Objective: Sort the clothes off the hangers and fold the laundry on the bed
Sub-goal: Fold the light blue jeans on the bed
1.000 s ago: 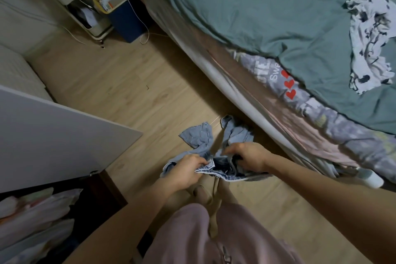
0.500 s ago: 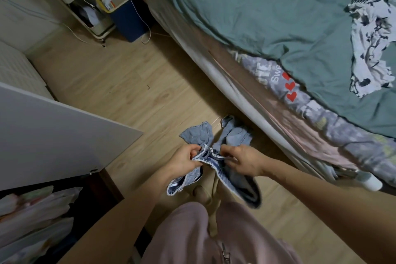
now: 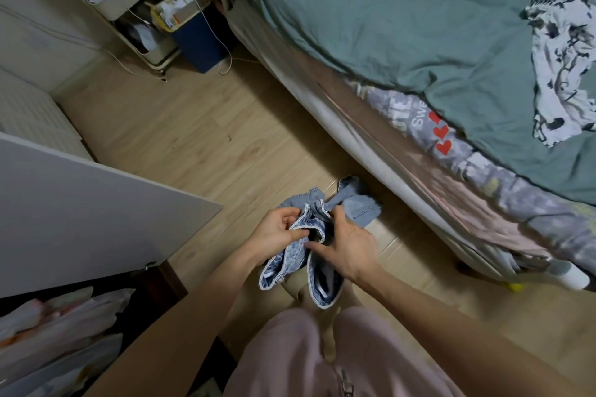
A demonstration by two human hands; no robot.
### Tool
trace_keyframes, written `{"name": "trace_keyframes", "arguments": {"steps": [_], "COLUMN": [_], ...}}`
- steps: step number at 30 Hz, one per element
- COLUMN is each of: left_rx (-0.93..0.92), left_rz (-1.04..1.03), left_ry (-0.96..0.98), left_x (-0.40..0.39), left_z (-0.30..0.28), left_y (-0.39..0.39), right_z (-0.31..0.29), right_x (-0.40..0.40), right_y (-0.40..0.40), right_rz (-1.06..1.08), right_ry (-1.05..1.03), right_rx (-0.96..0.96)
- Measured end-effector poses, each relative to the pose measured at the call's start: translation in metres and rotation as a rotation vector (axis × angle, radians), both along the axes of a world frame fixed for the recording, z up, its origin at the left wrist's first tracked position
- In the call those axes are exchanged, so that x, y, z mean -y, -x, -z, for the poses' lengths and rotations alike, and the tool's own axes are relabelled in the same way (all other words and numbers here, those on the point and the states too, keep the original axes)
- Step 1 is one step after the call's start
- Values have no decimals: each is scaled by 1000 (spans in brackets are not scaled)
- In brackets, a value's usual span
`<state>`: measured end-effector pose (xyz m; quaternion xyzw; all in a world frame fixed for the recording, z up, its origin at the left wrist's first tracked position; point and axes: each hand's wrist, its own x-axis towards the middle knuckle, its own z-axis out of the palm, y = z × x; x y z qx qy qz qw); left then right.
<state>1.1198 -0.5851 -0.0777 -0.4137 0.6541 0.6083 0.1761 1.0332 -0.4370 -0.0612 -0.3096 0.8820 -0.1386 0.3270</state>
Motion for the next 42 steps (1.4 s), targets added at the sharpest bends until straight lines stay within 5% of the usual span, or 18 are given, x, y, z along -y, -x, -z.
{"name": "trace_keyframes", "arguments": {"steps": [12,17,24,31,33,36,42], "left_rx": [40,19,-68,-124,-103,-66,-25], "left_rz": [259,43,-36,233,388,587,980], "left_ry": [-195,-37,14,-71,56,505,947], "left_x": [2,18,2,-8,-14,-13,10], "left_z": [-7,-1,-2,-22,-26,-26,-51], "left_y": [4,-1,20,14,19,30,54], "right_z": [-6,4,0,-2,-5,-6,-3], "right_x": [-12,-29,-18,-18,-14,-7,0], "right_y": [38,53,53,66,69,73,92], "right_rz": [-183,-313,-449,-216,-202,-231,-491], "right_ry": [-63,96,334,443,438,409,230], "right_rx": [-106,114,80,31,31,27,-205]}}
